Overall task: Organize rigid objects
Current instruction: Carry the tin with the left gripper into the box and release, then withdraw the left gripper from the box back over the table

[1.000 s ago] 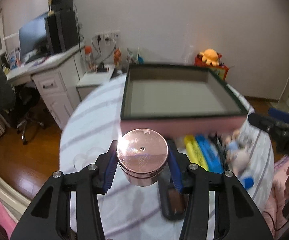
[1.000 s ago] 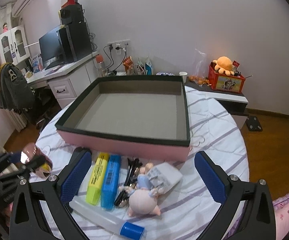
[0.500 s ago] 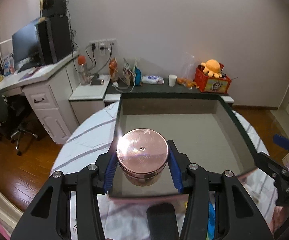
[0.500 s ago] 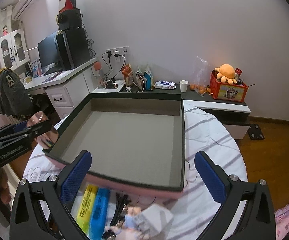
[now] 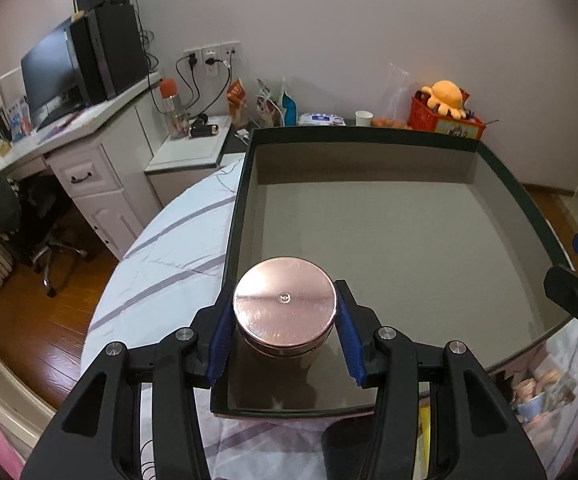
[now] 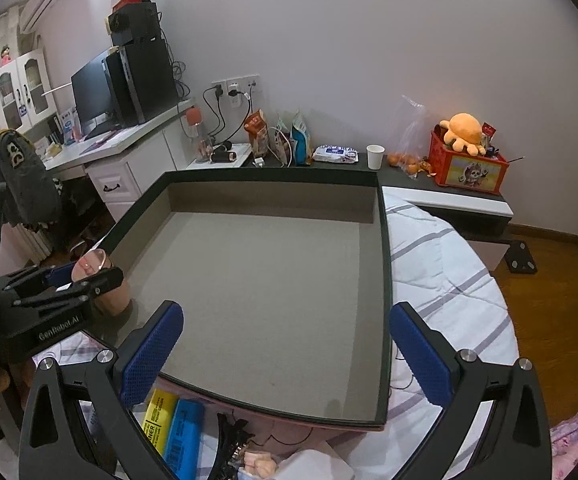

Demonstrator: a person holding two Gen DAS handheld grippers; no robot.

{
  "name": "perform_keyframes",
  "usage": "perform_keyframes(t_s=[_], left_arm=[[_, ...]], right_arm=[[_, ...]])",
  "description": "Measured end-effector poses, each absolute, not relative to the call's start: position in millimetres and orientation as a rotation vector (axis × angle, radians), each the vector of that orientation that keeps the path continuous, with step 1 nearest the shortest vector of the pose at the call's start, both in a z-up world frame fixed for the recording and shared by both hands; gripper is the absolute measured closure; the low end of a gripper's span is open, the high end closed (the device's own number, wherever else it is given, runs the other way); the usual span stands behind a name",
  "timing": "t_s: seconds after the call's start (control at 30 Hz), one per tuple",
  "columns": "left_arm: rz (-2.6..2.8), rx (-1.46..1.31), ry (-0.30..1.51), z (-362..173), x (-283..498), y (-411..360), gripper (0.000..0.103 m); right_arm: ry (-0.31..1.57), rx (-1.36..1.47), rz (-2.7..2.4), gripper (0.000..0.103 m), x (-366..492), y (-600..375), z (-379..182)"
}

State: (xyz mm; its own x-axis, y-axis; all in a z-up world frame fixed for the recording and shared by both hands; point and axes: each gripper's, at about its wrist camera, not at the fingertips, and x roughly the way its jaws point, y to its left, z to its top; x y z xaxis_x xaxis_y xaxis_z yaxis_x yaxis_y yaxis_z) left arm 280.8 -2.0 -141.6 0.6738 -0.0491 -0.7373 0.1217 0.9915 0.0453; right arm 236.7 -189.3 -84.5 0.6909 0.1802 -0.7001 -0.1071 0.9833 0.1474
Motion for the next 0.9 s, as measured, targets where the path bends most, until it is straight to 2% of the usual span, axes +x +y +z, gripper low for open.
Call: perform_keyframes(t_s=[0.13, 0.4, 0.43, 0.53, 0.57, 0.7, 0.9], left_arm=[[-0.089, 0.096, 0.832, -141, 279, -2, 0.055], [-0.101, 0.075, 0.845, -135, 264, -2, 0.044], [-0.107, 0.064, 0.841, -131, 260, -1, 0.04], [-0.064, 0.067, 0.776, -112, 243, 2, 0.01], [-0.053, 0.066, 0.743, -102, 235, 4, 0.007], [-0.037, 0.044, 0.669, -73, 205, 14, 0.007], [-0.004, 0.042, 0.583, -45, 150, 19, 0.0]], right_arm=[[0.8, 0.089, 0.161, 0.0, 236, -187, -84], [0.795, 0.084, 0.148, 0.0, 227, -189, -76], [0.793, 0.083, 0.146, 0.0, 224, -190, -74], [0.778, 0.088, 0.139, 0.0, 215, -192, -65], [0.77, 0.089, 0.135, 0.0, 210, -192, -61], [0.732, 0.094, 0.13, 0.0, 191, -194, -43], [0.679, 0.1, 0.119, 0.0, 154, -195, -19]])
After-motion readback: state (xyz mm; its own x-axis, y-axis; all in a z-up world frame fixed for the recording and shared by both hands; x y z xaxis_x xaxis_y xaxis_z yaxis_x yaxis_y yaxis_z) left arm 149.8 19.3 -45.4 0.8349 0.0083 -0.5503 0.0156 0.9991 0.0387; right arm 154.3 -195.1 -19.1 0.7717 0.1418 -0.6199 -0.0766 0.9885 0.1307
